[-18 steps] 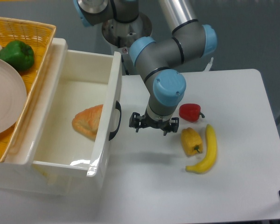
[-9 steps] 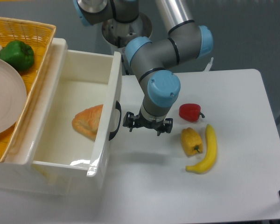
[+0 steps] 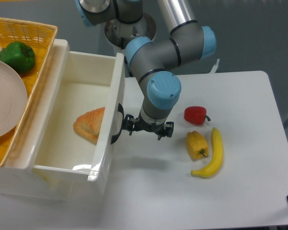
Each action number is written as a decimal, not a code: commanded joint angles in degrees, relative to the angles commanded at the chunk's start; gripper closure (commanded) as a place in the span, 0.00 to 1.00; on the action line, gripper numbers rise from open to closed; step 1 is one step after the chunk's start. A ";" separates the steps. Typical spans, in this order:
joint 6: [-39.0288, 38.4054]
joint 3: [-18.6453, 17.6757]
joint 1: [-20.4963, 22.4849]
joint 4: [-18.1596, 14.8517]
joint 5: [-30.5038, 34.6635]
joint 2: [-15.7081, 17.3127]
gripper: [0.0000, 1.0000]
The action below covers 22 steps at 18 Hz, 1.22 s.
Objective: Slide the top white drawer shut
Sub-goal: 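Push the drawer front with the gripper, sliding the drawer into the cabinet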
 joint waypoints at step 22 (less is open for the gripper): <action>0.00 0.18 -6.41 -0.09 -0.35 0.88 0.00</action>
